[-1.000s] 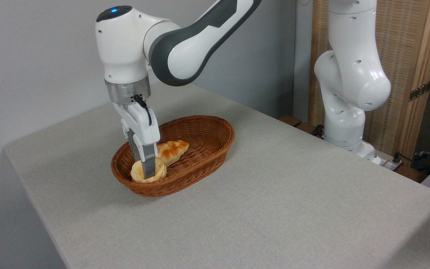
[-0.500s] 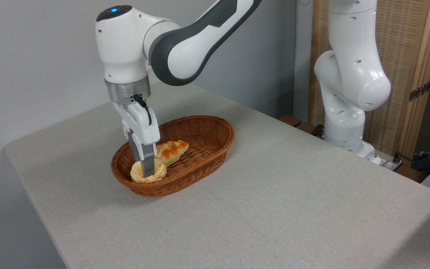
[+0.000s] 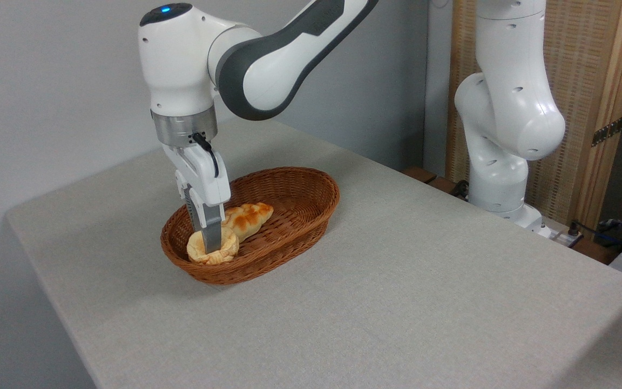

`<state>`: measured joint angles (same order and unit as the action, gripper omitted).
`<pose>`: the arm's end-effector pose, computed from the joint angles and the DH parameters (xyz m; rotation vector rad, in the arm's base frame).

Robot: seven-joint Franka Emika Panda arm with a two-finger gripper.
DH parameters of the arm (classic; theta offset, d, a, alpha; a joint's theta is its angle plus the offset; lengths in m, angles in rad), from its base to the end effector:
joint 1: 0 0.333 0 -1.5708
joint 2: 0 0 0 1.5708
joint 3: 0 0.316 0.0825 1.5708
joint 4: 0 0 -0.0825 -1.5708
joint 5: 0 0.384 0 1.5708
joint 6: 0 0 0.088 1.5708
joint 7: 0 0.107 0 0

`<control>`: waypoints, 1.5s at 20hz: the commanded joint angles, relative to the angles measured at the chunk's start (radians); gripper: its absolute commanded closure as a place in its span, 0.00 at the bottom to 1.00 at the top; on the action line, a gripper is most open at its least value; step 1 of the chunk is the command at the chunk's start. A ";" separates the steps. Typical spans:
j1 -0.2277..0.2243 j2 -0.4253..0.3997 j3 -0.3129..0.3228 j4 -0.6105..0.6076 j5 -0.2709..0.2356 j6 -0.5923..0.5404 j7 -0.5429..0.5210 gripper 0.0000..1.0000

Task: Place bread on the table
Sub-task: 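Lift the bread roll out of the basket and move it beside the basket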

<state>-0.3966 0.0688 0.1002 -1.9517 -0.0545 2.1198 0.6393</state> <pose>0.5574 -0.1738 0.4524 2.7970 -1.3687 0.1640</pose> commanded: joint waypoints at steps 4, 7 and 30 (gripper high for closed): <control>-0.002 -0.058 0.000 -0.003 -0.001 -0.014 -0.044 0.67; -0.001 -0.090 0.010 -0.003 -0.007 -0.015 -0.056 0.64; 0.010 -0.098 0.294 -0.023 0.007 -0.107 0.077 0.00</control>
<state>-0.3769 -0.0240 0.3842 -1.9769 -0.0545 2.0332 0.7029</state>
